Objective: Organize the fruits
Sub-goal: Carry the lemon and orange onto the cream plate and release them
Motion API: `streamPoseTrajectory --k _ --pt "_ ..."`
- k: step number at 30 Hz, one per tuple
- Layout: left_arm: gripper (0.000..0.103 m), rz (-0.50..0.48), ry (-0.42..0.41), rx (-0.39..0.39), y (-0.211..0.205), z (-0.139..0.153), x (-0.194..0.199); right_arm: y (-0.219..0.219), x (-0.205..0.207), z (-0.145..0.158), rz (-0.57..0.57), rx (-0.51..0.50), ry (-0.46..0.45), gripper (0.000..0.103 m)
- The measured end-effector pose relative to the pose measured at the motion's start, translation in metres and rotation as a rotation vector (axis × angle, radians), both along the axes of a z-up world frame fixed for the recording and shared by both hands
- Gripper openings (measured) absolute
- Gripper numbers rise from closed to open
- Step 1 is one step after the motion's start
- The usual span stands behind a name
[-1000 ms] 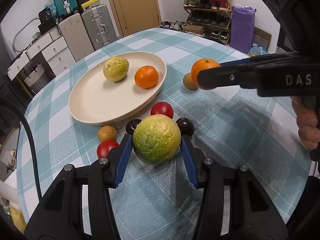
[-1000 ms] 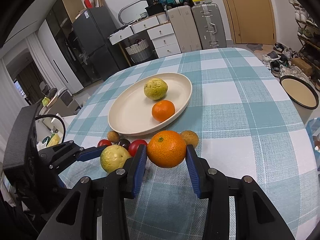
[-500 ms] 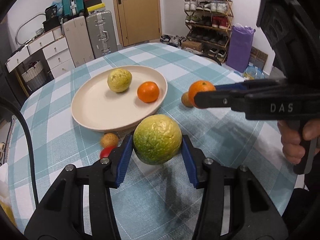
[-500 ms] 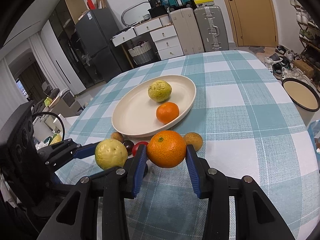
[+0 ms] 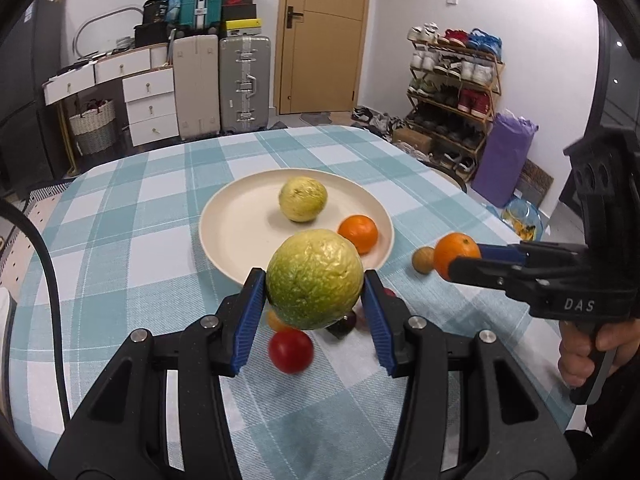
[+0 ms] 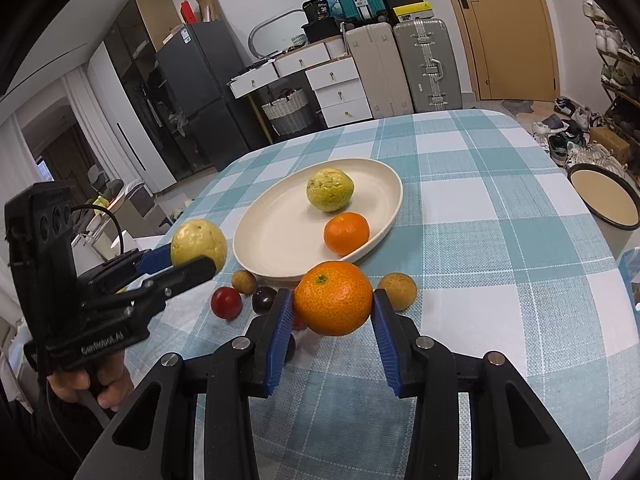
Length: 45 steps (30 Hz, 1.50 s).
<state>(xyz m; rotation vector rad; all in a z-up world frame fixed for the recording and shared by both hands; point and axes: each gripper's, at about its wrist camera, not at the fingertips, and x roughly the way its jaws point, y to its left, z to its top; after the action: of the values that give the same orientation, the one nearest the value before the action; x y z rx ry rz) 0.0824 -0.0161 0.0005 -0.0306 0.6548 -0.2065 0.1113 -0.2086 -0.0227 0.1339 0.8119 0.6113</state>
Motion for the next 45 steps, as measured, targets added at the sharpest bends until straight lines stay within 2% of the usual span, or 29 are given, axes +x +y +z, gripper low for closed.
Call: streamPoseTrajectory --k 7,21,45 --pt "0.046 0.043 -0.012 -0.009 0.020 0.006 0.005 0.010 0.005 0.004 0.012 0.009 -0.007 0.040" --pt "0.046 0.082 0.001 -0.059 0.039 0.005 0.030 0.043 0.023 0.011 0.056 -0.044 -0.003 0.041" --pt "0.046 0.101 0.081 -0.036 0.032 -0.032 0.087 0.084 0.053 -0.018 0.125 -0.138 0.030 0.041"
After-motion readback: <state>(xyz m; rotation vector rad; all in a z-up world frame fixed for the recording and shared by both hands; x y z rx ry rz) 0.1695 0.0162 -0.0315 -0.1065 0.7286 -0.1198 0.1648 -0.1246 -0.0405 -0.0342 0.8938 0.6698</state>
